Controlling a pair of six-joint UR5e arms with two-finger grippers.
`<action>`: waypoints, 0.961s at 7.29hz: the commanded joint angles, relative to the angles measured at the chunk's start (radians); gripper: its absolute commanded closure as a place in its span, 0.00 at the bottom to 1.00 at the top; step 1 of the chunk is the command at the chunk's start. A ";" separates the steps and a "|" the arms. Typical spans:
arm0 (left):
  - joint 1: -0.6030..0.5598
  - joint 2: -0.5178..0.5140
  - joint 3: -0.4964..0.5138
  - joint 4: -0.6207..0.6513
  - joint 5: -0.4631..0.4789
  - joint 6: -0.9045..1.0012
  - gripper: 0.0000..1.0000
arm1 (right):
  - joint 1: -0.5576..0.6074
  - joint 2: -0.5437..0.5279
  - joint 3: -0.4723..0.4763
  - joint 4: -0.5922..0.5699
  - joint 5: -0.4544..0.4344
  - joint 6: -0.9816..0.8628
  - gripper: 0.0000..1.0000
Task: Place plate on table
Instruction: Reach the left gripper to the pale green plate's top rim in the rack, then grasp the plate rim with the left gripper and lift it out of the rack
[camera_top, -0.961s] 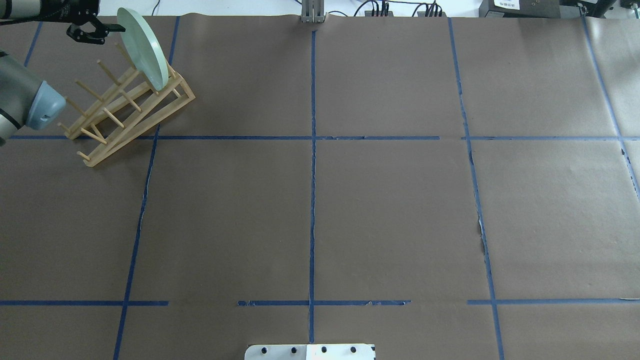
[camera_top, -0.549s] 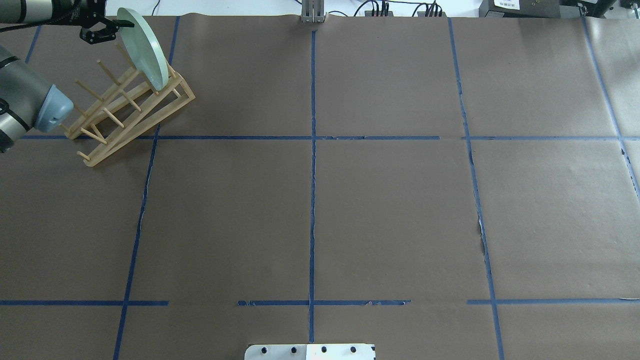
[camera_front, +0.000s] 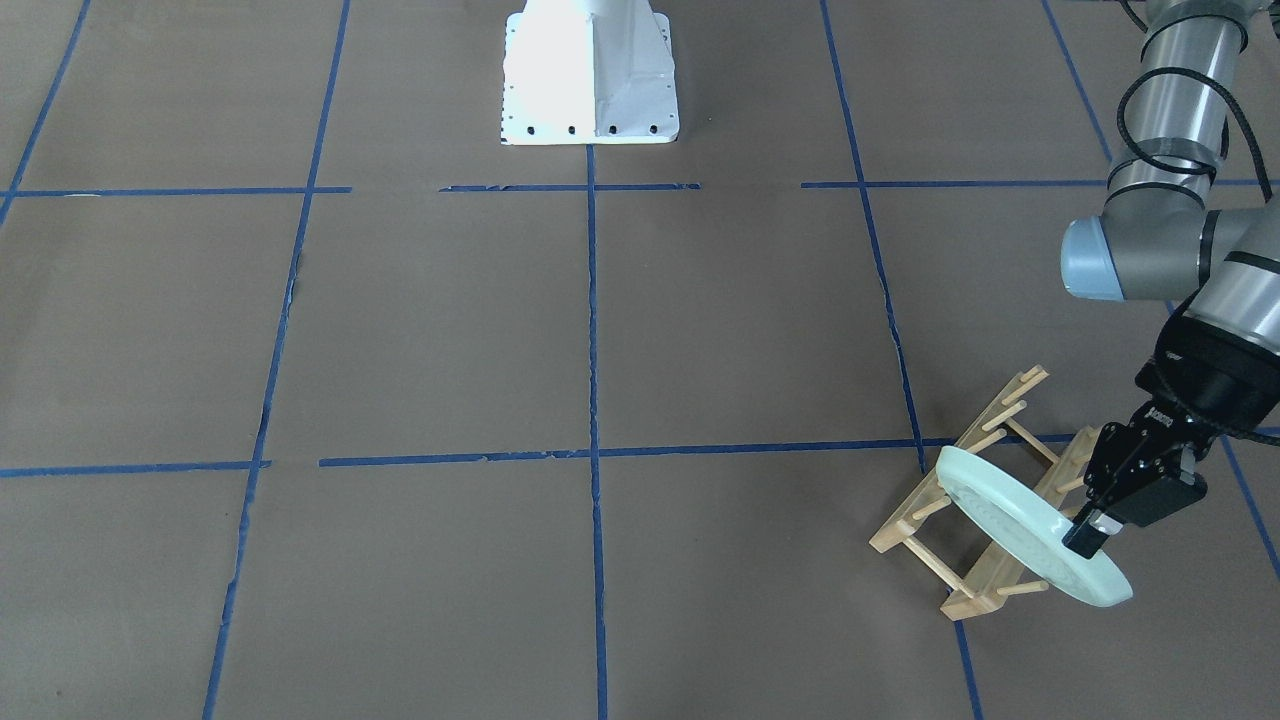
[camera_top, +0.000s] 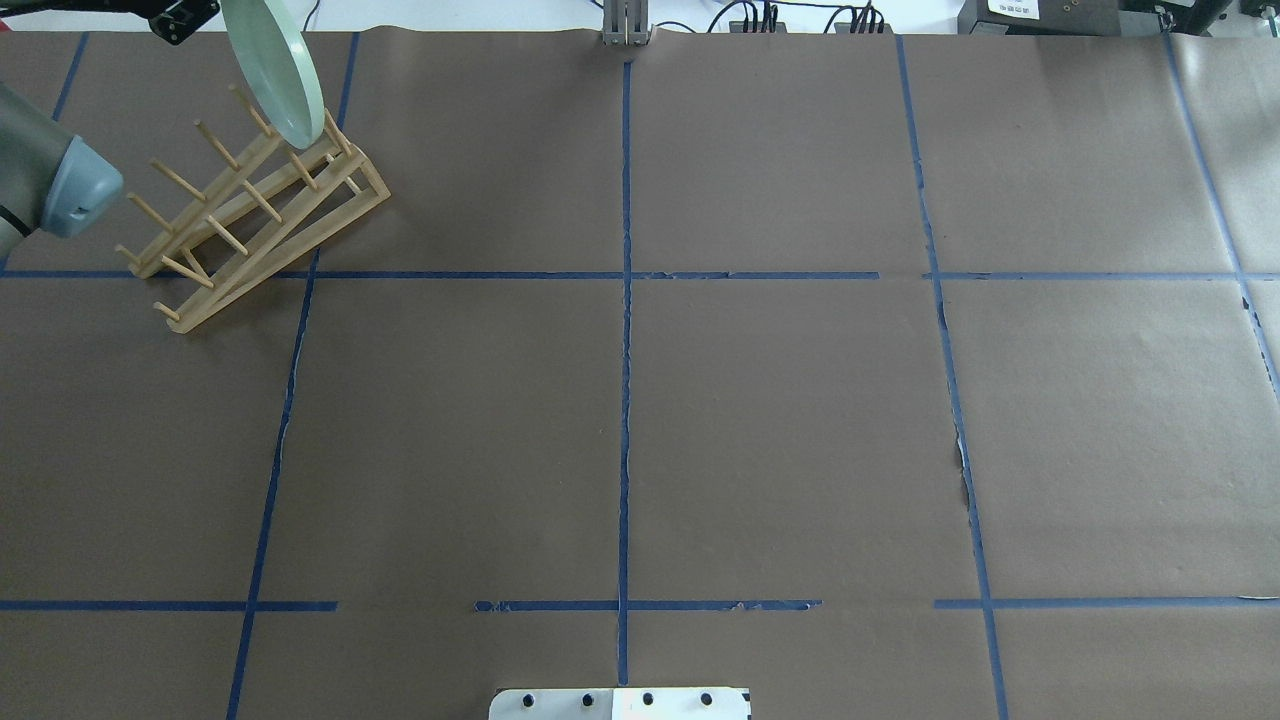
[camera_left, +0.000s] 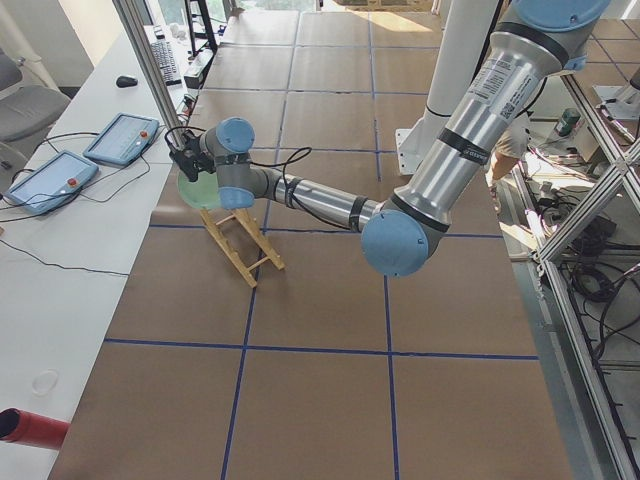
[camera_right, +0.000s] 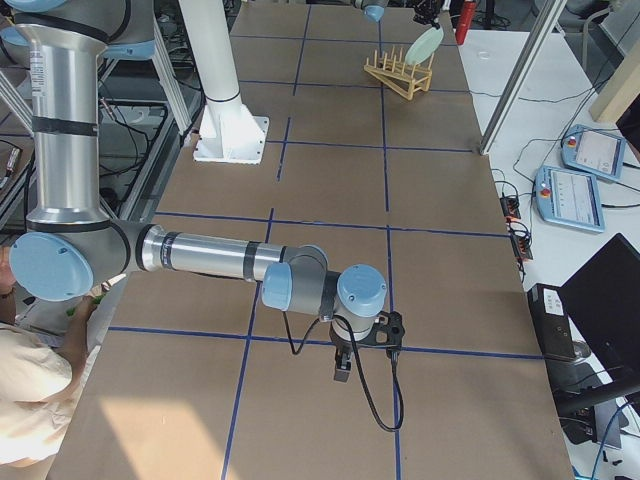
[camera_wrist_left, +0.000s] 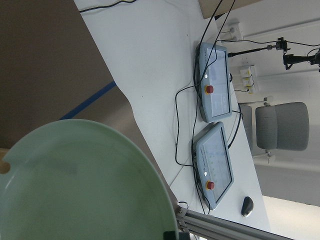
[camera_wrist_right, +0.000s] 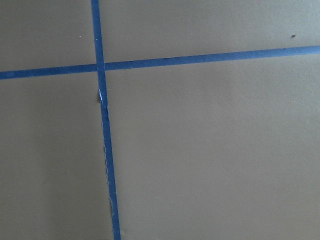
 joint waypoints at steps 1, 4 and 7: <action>-0.071 -0.004 -0.179 0.181 -0.151 -0.010 1.00 | 0.000 0.000 0.001 0.000 0.000 0.000 0.00; 0.071 -0.177 -0.284 0.651 -0.143 0.033 1.00 | 0.000 0.000 0.001 0.000 0.000 0.000 0.00; 0.379 -0.275 -0.279 1.129 0.146 0.303 1.00 | 0.000 0.000 0.001 0.000 0.000 0.000 0.00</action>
